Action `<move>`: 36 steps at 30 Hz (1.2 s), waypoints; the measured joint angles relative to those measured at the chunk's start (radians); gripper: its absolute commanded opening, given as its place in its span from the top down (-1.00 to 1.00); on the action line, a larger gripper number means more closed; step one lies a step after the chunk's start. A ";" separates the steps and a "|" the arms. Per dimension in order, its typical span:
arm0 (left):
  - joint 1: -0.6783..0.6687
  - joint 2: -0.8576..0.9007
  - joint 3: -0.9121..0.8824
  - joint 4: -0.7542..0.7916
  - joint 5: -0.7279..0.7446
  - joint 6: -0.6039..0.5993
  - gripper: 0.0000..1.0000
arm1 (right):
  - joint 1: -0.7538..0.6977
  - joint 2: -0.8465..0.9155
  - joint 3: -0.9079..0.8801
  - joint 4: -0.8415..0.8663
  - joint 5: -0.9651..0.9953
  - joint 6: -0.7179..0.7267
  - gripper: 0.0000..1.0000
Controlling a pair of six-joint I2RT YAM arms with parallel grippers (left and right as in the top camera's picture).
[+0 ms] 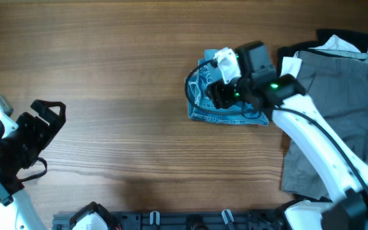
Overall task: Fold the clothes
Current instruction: 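Fold the jeans end leftward over itself with the right gripper, then press down the folded bundle with the right gripper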
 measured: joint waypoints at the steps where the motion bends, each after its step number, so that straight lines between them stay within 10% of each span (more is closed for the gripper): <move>1: 0.000 0.000 0.000 0.000 0.000 0.000 -1.00 | 0.000 -0.023 0.003 0.005 -0.009 -0.008 -0.43; 5: 0.000 0.000 0.000 0.000 0.000 0.000 -1.00 | 0.001 -0.132 0.025 0.016 -0.030 -0.028 -0.42; 9: 0.000 0.000 0.000 0.000 0.000 0.000 -1.00 | -0.005 -0.149 0.032 0.023 0.119 0.091 0.52; 14: 0.000 0.000 0.000 0.000 0.000 0.000 -1.00 | -0.091 -0.051 0.032 0.041 0.299 0.299 0.91; 26: 0.000 0.000 0.000 -0.002 0.000 0.000 -1.00 | -0.137 0.585 0.048 0.266 -0.296 0.459 0.91; 36: 0.000 0.001 0.000 -0.002 0.000 0.000 -1.00 | -0.104 0.695 0.093 0.292 -0.617 0.477 0.91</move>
